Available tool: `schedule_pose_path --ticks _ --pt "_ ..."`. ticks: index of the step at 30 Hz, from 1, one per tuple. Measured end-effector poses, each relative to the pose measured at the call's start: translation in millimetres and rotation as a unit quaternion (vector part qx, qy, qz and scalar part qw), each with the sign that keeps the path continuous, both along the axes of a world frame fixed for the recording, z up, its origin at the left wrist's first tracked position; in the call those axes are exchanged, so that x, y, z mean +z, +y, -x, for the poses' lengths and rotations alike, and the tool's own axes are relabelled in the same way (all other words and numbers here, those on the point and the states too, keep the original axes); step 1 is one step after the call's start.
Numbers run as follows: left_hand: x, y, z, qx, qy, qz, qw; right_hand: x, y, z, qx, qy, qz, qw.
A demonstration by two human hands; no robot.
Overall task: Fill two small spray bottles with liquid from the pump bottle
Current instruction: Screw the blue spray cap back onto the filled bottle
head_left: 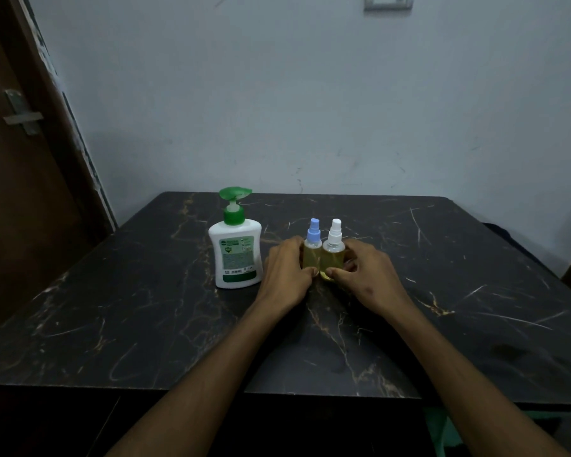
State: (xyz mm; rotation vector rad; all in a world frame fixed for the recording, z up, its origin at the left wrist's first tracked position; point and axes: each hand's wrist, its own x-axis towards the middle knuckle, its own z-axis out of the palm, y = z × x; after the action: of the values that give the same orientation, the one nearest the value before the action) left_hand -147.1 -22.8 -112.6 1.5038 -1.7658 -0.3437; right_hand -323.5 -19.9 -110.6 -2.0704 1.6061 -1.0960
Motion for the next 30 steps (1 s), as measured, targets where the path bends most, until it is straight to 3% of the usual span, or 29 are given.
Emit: schedule_pose_path --ticks 21,30 --pt "-5 -24 10 -0.001 0.006 -0.003 1.0 -3 -25 8 -0.023 -0.013 -0.021 0.999" --pt "12 73 -6 0.004 -0.004 0.053 0.999 -4 9 37 -0.025 -0.032 -0.024 0.999"
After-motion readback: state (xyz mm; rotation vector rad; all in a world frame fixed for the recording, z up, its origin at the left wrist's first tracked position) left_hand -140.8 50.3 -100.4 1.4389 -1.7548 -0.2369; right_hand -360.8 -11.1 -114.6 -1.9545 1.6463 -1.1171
